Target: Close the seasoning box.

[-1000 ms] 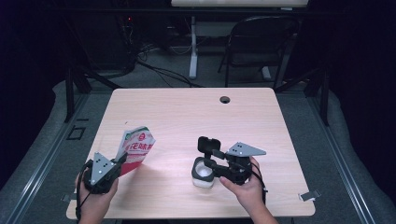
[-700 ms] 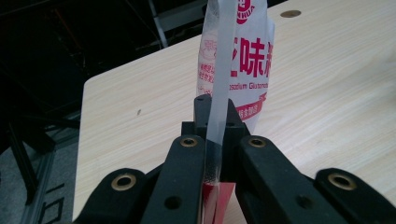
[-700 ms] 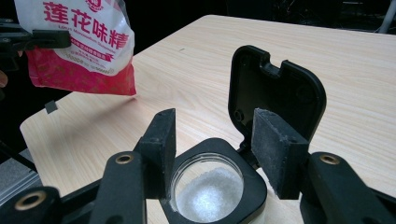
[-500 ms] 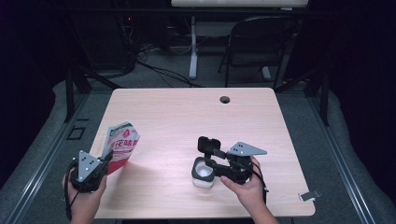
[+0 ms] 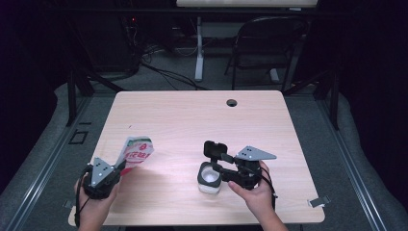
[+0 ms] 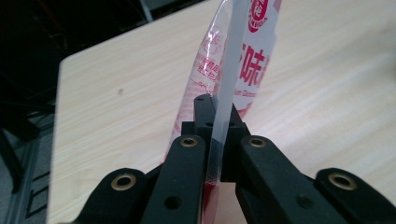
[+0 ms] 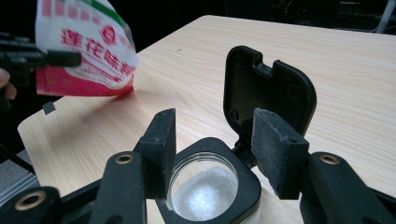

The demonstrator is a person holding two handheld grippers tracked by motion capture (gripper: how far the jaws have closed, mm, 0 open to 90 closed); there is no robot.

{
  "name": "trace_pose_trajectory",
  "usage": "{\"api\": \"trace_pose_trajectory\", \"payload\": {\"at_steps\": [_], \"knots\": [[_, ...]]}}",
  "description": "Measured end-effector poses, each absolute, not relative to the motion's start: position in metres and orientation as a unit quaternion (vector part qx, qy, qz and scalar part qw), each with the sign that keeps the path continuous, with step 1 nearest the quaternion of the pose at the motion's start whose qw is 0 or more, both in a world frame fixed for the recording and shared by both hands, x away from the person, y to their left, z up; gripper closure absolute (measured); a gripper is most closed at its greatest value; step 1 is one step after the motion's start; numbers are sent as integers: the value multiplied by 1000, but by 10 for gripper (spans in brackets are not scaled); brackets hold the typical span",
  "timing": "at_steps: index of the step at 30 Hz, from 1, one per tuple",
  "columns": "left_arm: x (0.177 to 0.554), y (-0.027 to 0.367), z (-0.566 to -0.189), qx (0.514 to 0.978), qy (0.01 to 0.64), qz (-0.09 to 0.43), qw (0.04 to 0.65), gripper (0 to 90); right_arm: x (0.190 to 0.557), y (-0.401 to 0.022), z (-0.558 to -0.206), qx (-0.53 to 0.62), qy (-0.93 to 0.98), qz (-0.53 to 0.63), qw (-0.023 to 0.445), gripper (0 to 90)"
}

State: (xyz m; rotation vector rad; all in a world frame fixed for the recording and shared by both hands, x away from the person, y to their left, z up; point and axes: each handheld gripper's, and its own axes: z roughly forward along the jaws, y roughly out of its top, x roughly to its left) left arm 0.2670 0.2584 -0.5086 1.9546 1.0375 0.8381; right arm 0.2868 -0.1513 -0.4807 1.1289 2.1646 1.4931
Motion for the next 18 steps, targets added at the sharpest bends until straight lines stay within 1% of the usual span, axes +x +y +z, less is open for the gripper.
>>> {"api": "trace_pose_trajectory", "payload": {"at_steps": [5,11,18], "knots": [[270,243,-520,791,388,293,371,898,287,-153,-480,392,745,522,141,501],[272,230,-538,812,385,250,362,892,287,-155,-480,395,744,519,143,500],[273,220,-550,828,375,224,352,835,288,-156,-480,395,744,518,146,501]]}}
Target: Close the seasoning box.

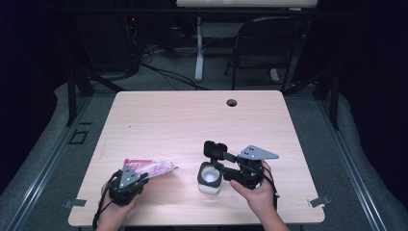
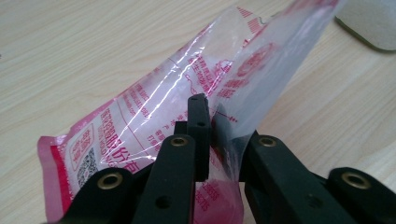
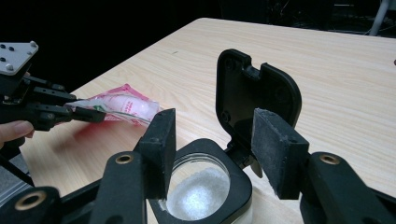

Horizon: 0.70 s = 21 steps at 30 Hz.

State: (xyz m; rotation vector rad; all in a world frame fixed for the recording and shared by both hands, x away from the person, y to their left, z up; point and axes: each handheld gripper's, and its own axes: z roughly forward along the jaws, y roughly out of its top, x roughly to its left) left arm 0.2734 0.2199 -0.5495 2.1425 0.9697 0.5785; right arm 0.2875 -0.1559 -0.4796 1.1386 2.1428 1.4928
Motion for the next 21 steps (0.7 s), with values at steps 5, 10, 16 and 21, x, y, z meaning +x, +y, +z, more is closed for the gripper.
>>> {"api": "trace_pose_trajectory", "payload": {"at_steps": [5,10,16,21], "knots": [[273,221,-549,825,376,204,370,728,288,-157,-479,396,744,518,147,499],[272,220,-546,813,379,202,393,502,288,-158,-478,397,744,517,148,484],[271,219,-543,810,380,182,408,360,287,-159,-476,399,741,519,152,472],[269,215,-536,810,375,173,416,331,287,-161,-474,400,737,521,158,473]]}}
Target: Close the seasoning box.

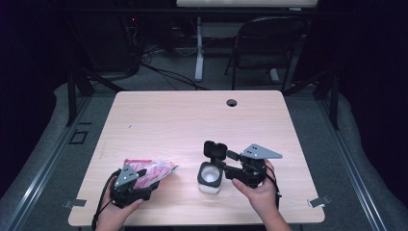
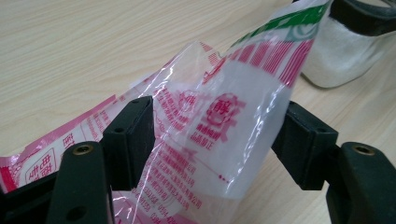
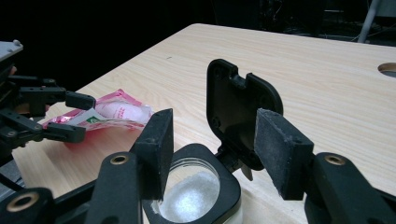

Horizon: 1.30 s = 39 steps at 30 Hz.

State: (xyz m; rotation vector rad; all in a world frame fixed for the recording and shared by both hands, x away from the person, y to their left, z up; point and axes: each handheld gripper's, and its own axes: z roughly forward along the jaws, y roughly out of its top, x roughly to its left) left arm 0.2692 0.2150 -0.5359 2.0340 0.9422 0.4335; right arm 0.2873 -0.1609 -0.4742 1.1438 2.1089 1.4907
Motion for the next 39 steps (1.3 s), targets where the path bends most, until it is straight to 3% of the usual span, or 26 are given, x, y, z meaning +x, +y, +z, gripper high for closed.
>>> {"api": "trace_pose_trajectory", "payload": {"at_steps": [11,31,39], "knots": [[261,207,-519,811,353,187,427,344,290,-172,-469,408,725,527,171,477],[253,220,-511,795,372,203,433,355,318,-173,-479,410,734,520,152,539],[250,230,-512,788,386,208,432,360,329,-165,-484,402,751,503,145,632]]}}
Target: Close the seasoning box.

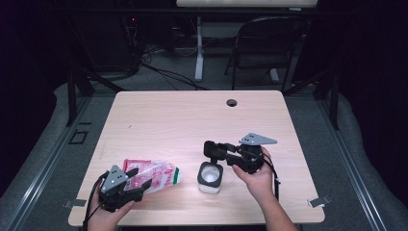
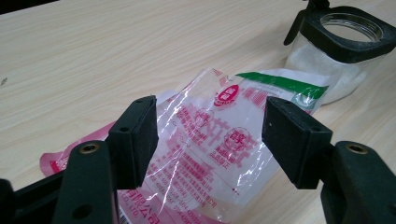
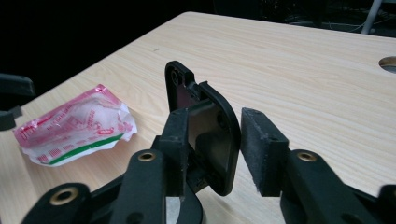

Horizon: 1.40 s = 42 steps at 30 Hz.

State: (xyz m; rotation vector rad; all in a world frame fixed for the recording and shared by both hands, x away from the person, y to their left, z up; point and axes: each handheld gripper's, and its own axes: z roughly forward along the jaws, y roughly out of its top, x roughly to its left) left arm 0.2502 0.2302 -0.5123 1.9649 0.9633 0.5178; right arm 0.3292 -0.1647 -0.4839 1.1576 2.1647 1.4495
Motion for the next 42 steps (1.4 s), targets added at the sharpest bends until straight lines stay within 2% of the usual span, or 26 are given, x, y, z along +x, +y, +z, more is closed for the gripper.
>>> {"api": "trace_pose_trajectory", "payload": {"at_steps": [4,11,21,42], "knots": [[248,233,-512,787,390,209,430,360,330,-163,-484,400,756,497,148,694],[247,236,-513,783,397,210,430,359,335,-163,-487,399,760,494,139,738],[246,239,-513,783,398,211,428,360,336,-164,-487,392,765,493,137,754],[248,238,-513,782,398,214,430,364,331,-164,-485,369,780,480,162,769]]}}
